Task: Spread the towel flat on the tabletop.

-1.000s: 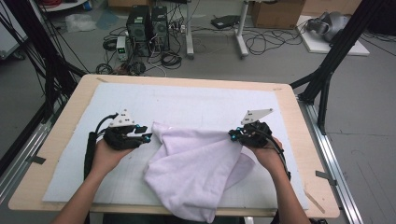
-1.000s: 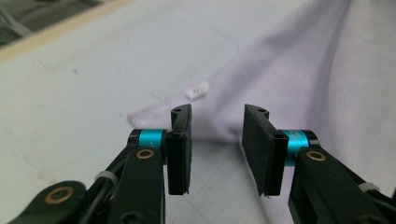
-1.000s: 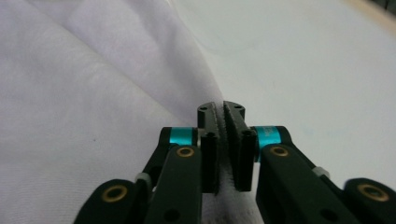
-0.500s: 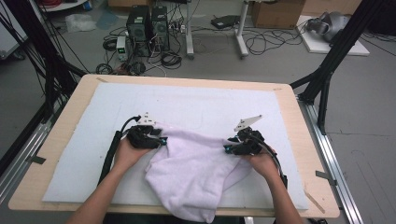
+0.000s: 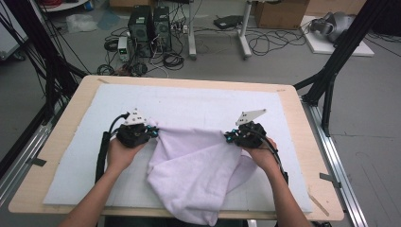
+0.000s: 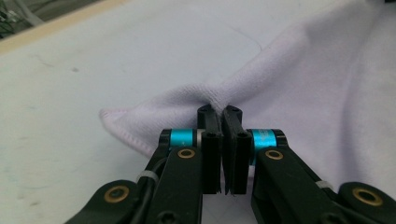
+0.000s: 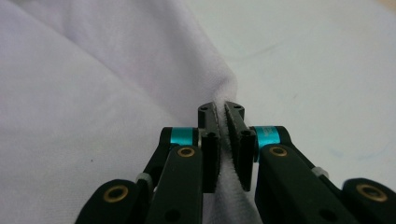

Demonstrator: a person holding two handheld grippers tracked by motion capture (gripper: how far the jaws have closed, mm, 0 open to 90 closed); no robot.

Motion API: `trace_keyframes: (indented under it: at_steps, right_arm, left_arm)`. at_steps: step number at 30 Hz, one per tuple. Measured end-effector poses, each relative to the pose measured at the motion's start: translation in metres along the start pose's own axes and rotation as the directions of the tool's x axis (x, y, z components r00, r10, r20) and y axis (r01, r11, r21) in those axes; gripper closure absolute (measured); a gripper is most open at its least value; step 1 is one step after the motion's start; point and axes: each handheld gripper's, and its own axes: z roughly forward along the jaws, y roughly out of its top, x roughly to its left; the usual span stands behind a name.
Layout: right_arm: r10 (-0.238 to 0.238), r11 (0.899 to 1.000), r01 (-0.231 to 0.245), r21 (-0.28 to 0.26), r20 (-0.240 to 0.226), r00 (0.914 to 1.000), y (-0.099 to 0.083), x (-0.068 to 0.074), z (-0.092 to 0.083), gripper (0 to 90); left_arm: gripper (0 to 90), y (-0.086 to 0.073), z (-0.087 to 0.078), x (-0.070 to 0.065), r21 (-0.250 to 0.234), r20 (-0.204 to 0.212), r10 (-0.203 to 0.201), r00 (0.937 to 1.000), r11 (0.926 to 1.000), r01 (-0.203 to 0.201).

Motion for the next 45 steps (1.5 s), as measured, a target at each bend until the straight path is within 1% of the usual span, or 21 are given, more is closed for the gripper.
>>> trace_keyframes:
  at_steps: [2, 3, 4, 6, 8, 9, 10, 11, 13, 14, 15, 17, 18, 21, 23, 25, 28, 31, 36, 40, 45]
  right_arm:
    - [-0.005, 1.000, 0.005, -0.001, 0.003, 1.0000, 0.011, -0.007, -0.001, 85.7]
    - [-0.010, 1.000, 0.010, -0.001, 0.005, 0.9999, 0.019, -0.012, -0.002, 85.8]
    - [-0.012, 1.000, 0.012, -0.023, 0.011, 0.9999, 0.026, -0.017, -0.003, 85.9]
    - [-0.007, 0.998, 0.009, -0.059, 0.038, 0.9993, 0.046, -0.030, -0.009, 85.9]
    - [-0.004, 0.996, 0.011, -0.092, 0.079, 0.9968, 0.067, -0.047, -0.014, 85.7]
    - [0.002, 0.995, 0.008, -0.099, 0.105, 0.9944, 0.076, -0.055, -0.014, 84.8]
    - [0.019, 0.994, -0.004, -0.108, 0.140, 0.9899, 0.082, -0.063, -0.013, 80.9]
    - [0.047, 0.994, -0.030, -0.107, 0.162, 0.9857, 0.085, -0.071, -0.011, 73.7]
    - [0.108, 0.990, -0.090, -0.106, 0.179, 0.9780, 0.080, -0.080, -0.003, 63.9]
    - [0.121, 0.990, -0.108, -0.090, 0.160, 0.9796, 0.074, -0.081, 0.002, 61.9]
    - [0.117, 0.991, -0.107, -0.075, 0.155, 0.9810, 0.070, -0.080, 0.006, 60.1]
    - [0.086, 0.996, -0.080, -0.041, 0.145, 0.9858, 0.059, -0.073, 0.012, 57.1]
    - [0.104, 0.995, -0.103, -0.014, 0.120, 0.9873, 0.054, -0.070, 0.014, 54.7]
    - [0.075, 0.997, -0.073, -0.033, 0.092, 0.9929, 0.040, -0.050, 0.012, 55.4]
    - [0.061, 0.996, -0.058, -0.064, 0.053, 0.9967, 0.033, -0.034, 0.008, 55.3]
    - [0.027, 0.997, -0.024, -0.072, 0.030, 0.9992, 0.027, -0.015, 0.002, 54.2]
    - [0.000, 0.992, -0.002, -0.124, -0.020, 0.9998, 0.018, 0.012, -0.007, 53.8]
    - [-0.049, 0.990, 0.042, -0.132, -0.049, 0.9976, 0.010, 0.038, -0.013, 53.1]
    - [-0.094, 0.988, 0.080, -0.133, -0.108, 0.9897, -0.007, 0.072, -0.016, 51.6]
    - [-0.095, 0.988, 0.077, -0.134, -0.133, 0.9865, -0.020, 0.086, -0.016, 50.8]
    - [-0.111, 0.988, 0.090, -0.125, -0.174, 0.9784, -0.035, 0.102, -0.015, 49.9]
  left_arm:
    - [86.6, 0.009, -0.009, 0.008, -0.032, -0.012, -0.015, 0.9998, 0.9994, 0.015]
    - [86.7, 0.015, -0.013, 0.012, -0.036, -0.026, -0.011, 0.9996, 0.9993, 0.010]
    - [86.7, 0.023, -0.016, 0.017, -0.042, -0.042, 0.000, 0.9991, 0.9991, -0.002]
    - [86.8, 0.041, -0.019, 0.026, -0.059, -0.073, 0.016, 0.9972, 0.9981, -0.020]
    - [86.2, 0.062, -0.015, 0.038, -0.068, -0.102, 0.033, 0.9943, 0.9969, -0.040]
    - [83.2, 0.069, -0.010, 0.044, -0.075, -0.112, 0.023, 0.9935, 0.9966, -0.032]
    - [71.1, 0.074, -0.005, 0.049, -0.076, -0.122, 0.001, 0.9925, 0.9971, -0.011]
    - [62.7, 0.074, -0.001, 0.052, -0.074, -0.115, -0.014, 0.9933, 0.9972, 0.006]
    - [58.9, 0.069, 0.005, 0.055, -0.052, -0.080, -0.016, 0.9967, 0.9986, 0.012]
    - [57.0, 0.065, 0.006, 0.054, -0.047, -0.065, -0.013, 0.9978, 0.9988, 0.010]
    - [56.9, 0.058, 0.006, 0.053, -0.050, -0.055, -0.007, 0.9984, 0.9987, 0.004]
    - [56.6, 0.042, 0.008, 0.051, -0.049, -0.030, -0.020, 0.9993, 0.9986, 0.019]
    - [56.0, 0.035, 0.008, 0.049, -0.045, -0.023, -0.021, 0.9995, 0.9988, 0.020]
    - [55.4, 0.015, 0.006, 0.040, -0.025, 0.005, -0.003, 1.0000, 0.9997, 0.003]
    - [54.0, 0.004, 0.003, 0.033, -0.034, 0.027, 0.008, 0.9996, 0.9994, -0.007]
    - [53.3, -0.006, -0.003, 0.024, -0.039, 0.046, 0.020, 0.9988, 0.9991, -0.019]
    - [51.9, -0.018, -0.014, 0.011, -0.052, 0.082, 0.025, 0.9963, 0.9984, -0.021]
    - [51.2, -0.028, -0.025, -0.002, -0.061, 0.114, 0.036, 0.9928, 0.9977, -0.029]
    - [48.6, -0.043, -0.037, -0.022, -0.061, 0.153, 0.065, 0.9860, 0.9966, -0.056]
    - [45.5, -0.050, -0.044, -0.037, -0.055, 0.172, 0.099, 0.9800, 0.9944, -0.091]
    - [44.9, -0.060, -0.045, -0.054, -0.047, 0.232, 0.121, 0.9652, 0.9924, -0.113]
